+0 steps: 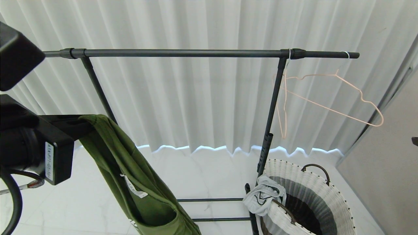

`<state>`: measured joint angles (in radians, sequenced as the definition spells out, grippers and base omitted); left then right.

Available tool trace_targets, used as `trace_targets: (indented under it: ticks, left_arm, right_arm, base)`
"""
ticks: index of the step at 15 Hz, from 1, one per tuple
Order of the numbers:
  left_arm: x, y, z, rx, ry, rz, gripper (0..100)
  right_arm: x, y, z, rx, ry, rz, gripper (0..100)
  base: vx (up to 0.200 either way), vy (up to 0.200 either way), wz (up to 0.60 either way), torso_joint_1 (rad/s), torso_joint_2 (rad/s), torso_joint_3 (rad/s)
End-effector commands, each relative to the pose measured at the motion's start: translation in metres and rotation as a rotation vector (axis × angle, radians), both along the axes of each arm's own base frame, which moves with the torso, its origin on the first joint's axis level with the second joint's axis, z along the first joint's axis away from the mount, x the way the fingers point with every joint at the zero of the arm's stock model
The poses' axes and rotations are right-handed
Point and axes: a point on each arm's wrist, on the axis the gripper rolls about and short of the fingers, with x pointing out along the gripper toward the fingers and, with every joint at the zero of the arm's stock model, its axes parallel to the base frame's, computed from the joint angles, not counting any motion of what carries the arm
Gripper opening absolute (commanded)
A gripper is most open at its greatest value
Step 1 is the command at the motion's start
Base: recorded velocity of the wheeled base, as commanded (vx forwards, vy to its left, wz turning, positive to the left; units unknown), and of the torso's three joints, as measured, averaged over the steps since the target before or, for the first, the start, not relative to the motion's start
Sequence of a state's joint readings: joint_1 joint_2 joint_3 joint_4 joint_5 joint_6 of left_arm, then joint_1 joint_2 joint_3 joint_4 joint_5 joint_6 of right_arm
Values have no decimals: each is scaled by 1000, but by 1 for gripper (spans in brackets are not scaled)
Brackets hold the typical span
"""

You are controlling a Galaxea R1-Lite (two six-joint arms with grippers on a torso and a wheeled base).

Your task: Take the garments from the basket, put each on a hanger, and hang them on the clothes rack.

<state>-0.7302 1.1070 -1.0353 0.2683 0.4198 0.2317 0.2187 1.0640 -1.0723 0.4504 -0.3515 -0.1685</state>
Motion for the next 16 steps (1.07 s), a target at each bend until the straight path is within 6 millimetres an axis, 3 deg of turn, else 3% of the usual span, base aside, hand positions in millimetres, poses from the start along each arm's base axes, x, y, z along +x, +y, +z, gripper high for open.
trace_targets:
  ticks: [1, 16]
  left_arm:
    - [0, 0, 0, 1, 1, 1, 0]
    - [2, 1, 3, -2, -19, 6, 0]
  right_arm:
    - [0, 0, 0, 1, -3, 1, 100]
    - [0, 0, 0, 3, -3, 5, 100]
  base:
    - [0, 0, 0, 0, 0, 0]
    - [0, 0, 0, 0, 0, 0]
